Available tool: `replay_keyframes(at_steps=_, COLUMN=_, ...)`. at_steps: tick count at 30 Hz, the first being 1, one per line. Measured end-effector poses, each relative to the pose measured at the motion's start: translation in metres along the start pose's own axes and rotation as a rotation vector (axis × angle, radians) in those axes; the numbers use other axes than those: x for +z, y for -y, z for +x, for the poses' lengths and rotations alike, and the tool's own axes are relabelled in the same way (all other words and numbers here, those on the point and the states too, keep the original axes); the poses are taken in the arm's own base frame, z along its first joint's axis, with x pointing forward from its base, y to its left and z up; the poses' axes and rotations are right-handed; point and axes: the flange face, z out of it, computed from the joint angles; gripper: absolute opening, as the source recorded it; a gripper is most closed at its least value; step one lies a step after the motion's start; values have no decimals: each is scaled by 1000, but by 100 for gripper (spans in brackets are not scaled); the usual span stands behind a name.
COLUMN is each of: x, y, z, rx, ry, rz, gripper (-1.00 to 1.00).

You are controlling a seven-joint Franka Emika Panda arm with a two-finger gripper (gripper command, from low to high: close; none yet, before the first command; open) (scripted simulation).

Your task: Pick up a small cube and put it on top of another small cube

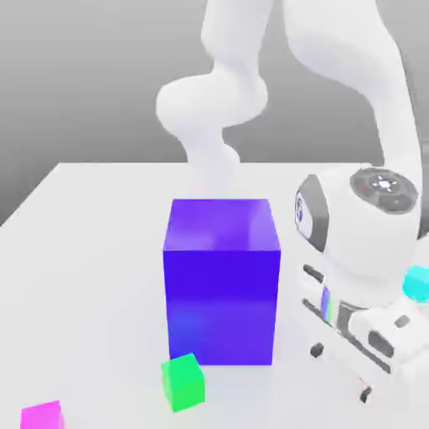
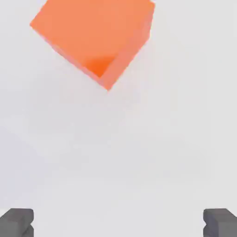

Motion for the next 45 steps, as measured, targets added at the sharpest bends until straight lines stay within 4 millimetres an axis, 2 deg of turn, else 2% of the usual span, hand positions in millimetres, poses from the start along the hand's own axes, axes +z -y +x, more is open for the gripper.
replay_keyframes(at_steps=8, x=-6, y=-95, z=-117, rx=698, ry=-20, rz=-3, gripper=100)
replay_keyframes(at_steps=15, x=-16, y=-151, z=-241, rx=1309, ry=-49, rz=-16, gripper=100)
replay_keyframes(at_steps=17, x=-7, y=-164, z=-278, rx=1483, ry=-60, rz=-23, gripper=100)
replay_keyframes(at_steps=19, x=22, y=-172, z=-297, rx=1573, ry=-66, rz=-27, gripper=100)
replay_keyframes(at_steps=20, x=35, y=-173, z=-300, rx=1589, ry=-67, rz=-27, gripper=-100)
replay_keyframes(at_steps=25, x=35, y=-173, z=-300, rx=1589, ry=-67, rz=-23, gripper=-100)
replay_keyframes(at_steps=26, x=41, y=-174, z=-301, rx=1597, ry=-67, rz=-24, gripper=-100)
replay_keyframes(at_steps=27, x=36, y=-174, z=-302, rx=1601, ry=-67, rz=-25, gripper=-100)
replay_keyframes(at_steps=31, x=-15, y=-168, z=-302, rx=1608, ry=-66, rz=-22, gripper=-100)
replay_keyframes(at_steps=37, x=-32, y=-123, z=-259, rx=1646, ry=-48, rz=17, gripper=-100)
replay_keyframes(at_steps=45, x=-58, y=-51, z=-199, rx=1653, ry=-52, rz=0, gripper=-100)
